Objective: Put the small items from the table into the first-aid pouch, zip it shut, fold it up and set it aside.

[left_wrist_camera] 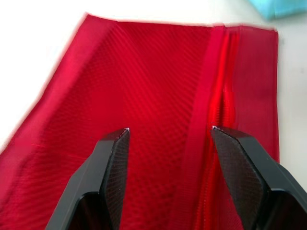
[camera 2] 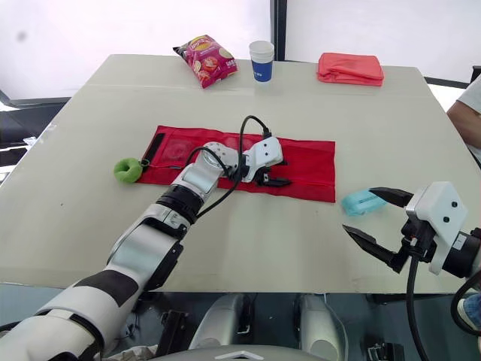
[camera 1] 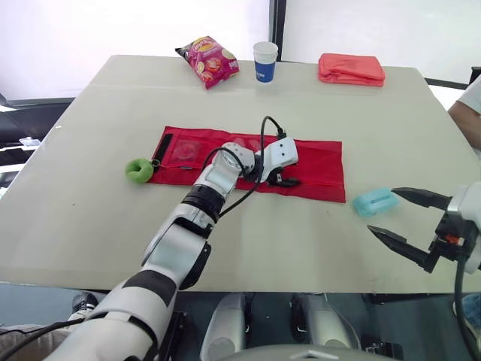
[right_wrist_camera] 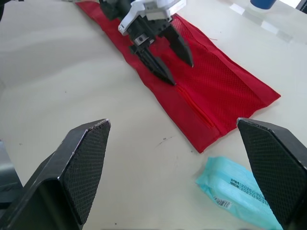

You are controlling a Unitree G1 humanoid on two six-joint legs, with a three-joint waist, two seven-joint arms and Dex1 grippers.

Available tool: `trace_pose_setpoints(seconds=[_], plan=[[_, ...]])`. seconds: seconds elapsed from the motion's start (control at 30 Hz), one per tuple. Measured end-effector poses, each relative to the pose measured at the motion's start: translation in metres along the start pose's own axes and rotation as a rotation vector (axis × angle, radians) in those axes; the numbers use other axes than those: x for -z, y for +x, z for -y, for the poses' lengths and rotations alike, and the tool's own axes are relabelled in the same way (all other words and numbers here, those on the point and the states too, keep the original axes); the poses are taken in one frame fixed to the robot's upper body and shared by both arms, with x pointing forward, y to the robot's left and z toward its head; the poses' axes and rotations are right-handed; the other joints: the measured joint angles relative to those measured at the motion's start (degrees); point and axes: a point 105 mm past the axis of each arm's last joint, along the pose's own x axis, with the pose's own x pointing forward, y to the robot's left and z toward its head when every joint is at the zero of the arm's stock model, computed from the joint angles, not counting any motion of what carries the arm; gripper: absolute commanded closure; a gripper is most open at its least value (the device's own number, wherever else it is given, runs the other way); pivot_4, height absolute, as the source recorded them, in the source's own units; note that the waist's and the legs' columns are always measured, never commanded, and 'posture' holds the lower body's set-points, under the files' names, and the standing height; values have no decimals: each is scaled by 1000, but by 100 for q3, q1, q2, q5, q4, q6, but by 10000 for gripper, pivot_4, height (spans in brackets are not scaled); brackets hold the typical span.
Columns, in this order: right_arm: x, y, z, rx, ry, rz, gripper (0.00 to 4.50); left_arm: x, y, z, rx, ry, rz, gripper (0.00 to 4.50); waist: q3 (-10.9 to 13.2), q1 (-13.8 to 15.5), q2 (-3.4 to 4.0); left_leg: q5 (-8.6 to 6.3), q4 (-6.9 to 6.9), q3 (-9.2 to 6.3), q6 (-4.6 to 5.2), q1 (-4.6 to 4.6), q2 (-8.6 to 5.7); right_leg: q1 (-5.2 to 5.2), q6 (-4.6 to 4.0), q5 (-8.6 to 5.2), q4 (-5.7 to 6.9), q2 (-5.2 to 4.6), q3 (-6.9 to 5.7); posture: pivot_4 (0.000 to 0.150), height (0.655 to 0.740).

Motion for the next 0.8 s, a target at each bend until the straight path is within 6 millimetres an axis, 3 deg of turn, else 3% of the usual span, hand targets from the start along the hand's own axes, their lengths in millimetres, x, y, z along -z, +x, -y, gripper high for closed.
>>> trace_pose_setpoints(seconds=[0.37,0.53,0.6,0.8], plan=[[0,0,0,13,2,-2,0,-2,1,-5,4,48,-25,16016,0,4,0,0,0,-2,0,0,0,1,0,0,0,0,-1,1500,7400],[-1,0,0,13,2,4,0,-4,6,-5,3,46,-25,37982,0,0,0,0,0,-2,0,0,0,0,0,0,0,0,-1,1500,7400],[-1,1,0,14,6,6,0,-3,6,-4,13,20,-22,43601,0,0,0,0,0,-2,0,0,0,0,0,0,0,1,-1,1500,7400],[0,1,0,12,23,0,0,-3,-2,-5,30,-160,37,44449,0,-2,0,0,0,-3,0,0,1,0,0,0,1,0,-1,1500,7400]])
